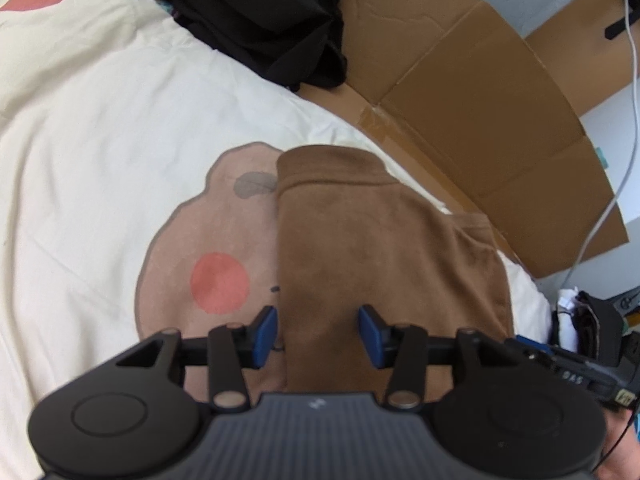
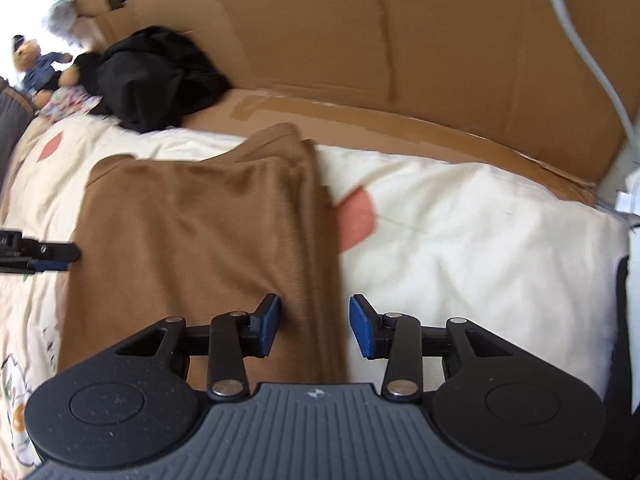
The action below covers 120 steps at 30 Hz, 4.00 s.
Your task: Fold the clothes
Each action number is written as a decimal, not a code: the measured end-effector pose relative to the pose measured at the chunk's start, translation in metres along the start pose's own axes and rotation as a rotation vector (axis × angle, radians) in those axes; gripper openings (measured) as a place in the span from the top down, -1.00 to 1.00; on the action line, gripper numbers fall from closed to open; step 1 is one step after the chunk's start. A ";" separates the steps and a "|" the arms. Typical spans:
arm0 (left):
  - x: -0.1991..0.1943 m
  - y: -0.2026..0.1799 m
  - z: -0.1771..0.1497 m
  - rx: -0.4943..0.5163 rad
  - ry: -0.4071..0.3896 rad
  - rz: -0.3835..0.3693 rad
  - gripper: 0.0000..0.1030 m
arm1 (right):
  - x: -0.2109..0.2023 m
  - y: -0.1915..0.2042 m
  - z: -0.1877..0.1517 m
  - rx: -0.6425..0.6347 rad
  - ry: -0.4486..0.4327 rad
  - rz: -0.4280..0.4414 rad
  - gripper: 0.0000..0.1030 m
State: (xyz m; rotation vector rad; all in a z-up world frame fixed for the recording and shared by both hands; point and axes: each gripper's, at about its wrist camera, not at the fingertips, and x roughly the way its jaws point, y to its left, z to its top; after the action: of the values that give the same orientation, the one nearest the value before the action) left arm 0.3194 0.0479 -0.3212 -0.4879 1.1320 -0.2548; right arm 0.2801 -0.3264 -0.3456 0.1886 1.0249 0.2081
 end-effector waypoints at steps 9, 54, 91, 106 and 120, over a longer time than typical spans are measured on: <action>-0.003 0.008 0.014 -0.014 -0.035 0.015 0.06 | -0.011 -0.015 0.010 0.052 -0.046 0.007 0.16; 0.029 0.025 0.061 -0.112 -0.086 -0.037 0.49 | 0.037 0.033 0.072 -0.066 -0.074 0.007 0.77; -0.026 0.009 -0.030 -0.049 0.028 -0.051 0.07 | -0.041 0.036 0.008 -0.071 -0.067 -0.031 0.25; -0.033 0.014 -0.124 -0.100 0.215 -0.136 -0.01 | -0.062 0.024 -0.075 -0.091 0.053 -0.075 0.00; -0.017 0.012 -0.153 -0.126 0.307 -0.239 -0.01 | -0.054 -0.009 -0.103 0.049 0.159 -0.004 -0.07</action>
State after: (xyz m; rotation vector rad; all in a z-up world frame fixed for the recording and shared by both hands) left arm 0.1728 0.0288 -0.3647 -0.7151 1.3951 -0.4806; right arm 0.1652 -0.3429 -0.3556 0.2167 1.1892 0.1968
